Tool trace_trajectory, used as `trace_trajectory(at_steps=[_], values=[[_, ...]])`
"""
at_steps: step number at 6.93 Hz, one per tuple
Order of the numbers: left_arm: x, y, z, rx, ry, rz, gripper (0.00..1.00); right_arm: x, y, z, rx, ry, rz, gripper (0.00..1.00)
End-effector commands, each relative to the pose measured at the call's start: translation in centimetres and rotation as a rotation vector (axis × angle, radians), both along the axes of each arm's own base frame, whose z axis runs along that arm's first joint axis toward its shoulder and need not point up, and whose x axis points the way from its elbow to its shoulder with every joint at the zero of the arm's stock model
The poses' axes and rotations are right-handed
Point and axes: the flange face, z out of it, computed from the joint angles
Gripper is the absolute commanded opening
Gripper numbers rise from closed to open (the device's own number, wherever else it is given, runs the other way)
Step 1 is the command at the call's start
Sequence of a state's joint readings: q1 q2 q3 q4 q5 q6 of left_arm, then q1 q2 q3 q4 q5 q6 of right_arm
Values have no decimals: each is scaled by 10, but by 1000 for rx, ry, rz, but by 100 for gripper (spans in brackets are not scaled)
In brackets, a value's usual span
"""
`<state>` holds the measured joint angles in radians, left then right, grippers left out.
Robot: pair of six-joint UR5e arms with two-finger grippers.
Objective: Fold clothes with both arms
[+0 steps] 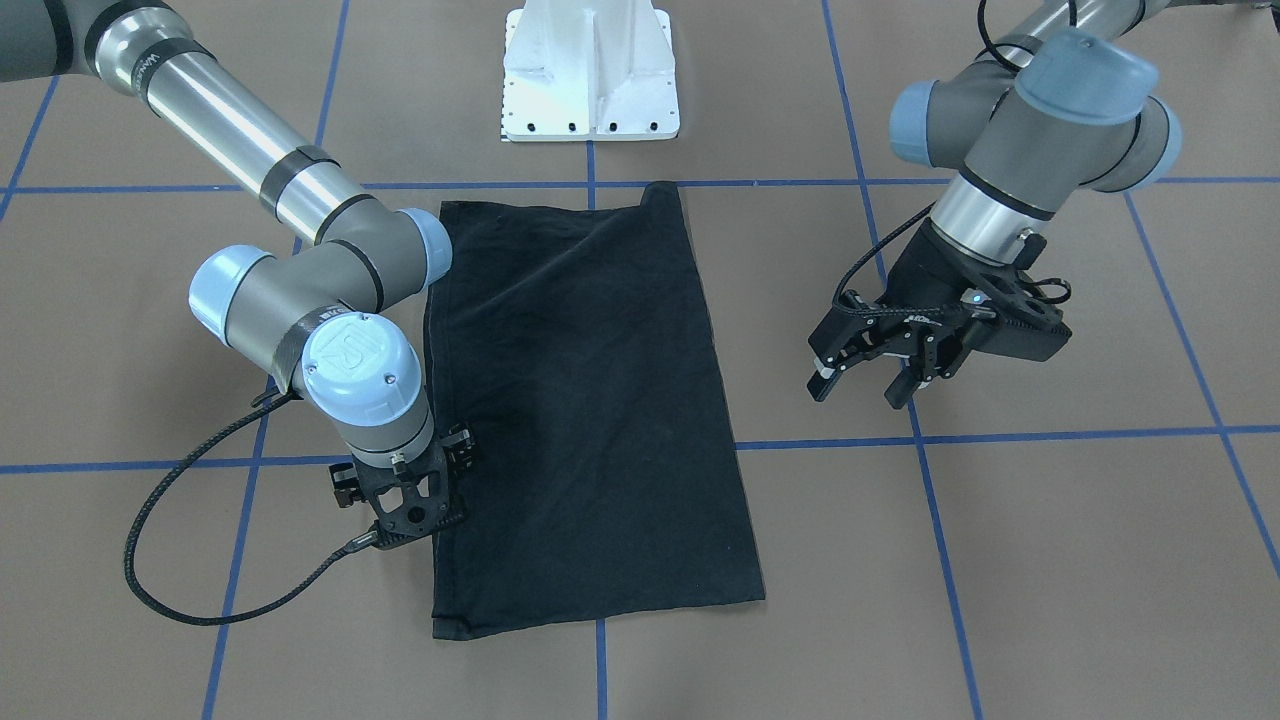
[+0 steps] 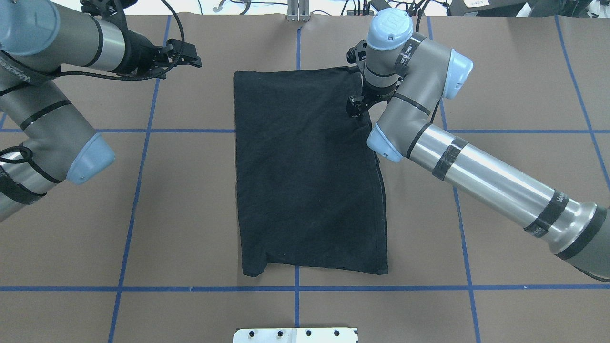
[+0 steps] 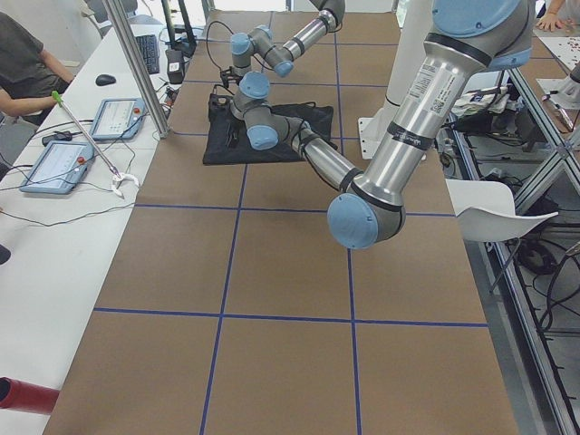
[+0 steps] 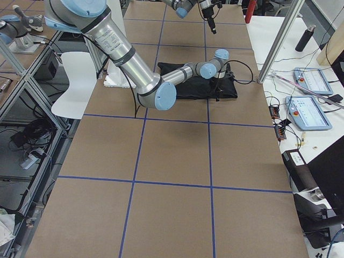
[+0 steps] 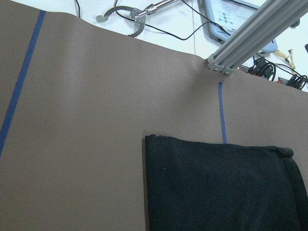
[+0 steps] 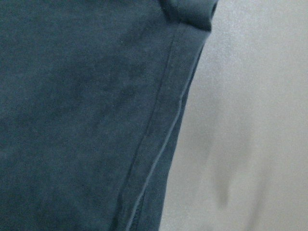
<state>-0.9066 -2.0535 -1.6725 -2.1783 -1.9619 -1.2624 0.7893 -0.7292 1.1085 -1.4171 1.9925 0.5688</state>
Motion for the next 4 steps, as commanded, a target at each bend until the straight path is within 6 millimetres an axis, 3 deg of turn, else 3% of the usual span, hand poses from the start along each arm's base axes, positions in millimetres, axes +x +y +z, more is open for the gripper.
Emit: trace_trajectory(at_steps=[1,4], values=[[0,1,-1,1,1,0,100,4,-2,8,-8,9,3,100],[0,0,-4,6,5,0,100,12,-10,14,-16,13,10,100]])
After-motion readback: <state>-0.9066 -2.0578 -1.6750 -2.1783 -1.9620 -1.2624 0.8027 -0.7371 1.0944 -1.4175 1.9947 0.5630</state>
